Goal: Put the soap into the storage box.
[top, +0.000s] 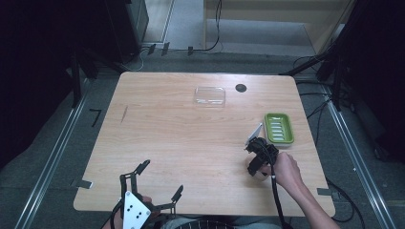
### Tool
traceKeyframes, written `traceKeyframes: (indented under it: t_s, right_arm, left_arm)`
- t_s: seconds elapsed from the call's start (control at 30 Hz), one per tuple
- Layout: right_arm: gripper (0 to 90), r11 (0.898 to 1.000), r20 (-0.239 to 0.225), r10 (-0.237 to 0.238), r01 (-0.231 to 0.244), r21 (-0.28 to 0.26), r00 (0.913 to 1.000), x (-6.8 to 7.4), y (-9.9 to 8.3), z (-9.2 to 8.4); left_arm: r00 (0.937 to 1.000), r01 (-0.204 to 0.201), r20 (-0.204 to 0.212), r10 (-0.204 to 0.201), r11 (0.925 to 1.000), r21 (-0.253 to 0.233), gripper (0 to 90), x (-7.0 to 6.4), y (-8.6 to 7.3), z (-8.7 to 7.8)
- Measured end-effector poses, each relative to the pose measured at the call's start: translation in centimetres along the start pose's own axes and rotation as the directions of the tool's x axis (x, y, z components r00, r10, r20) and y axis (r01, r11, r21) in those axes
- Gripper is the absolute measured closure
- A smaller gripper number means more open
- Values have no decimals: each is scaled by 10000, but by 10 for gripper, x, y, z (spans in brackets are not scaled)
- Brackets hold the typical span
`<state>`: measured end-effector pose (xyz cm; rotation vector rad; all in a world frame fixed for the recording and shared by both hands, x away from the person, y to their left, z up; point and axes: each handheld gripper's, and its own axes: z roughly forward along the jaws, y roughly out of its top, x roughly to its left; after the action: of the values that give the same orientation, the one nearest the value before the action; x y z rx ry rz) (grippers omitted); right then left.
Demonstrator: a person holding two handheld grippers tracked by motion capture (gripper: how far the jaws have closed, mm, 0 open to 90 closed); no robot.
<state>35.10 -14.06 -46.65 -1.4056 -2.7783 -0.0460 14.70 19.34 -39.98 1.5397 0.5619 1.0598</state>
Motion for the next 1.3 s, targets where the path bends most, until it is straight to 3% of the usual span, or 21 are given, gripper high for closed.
traceKeyframes:
  t_s: [0.63,1.3]
  right_arm:
    - [334,9992,86,-401,401,53,9992,2,-3,-8]
    - [334,9997,154,-263,263,13,9995,-11,-14,-20]
  left_arm:
    - [10000,15,-10,-15,10000,-1,0,0,0,0]
    - [10000,30,-27,-30,10000,-25,0,0,0,0]
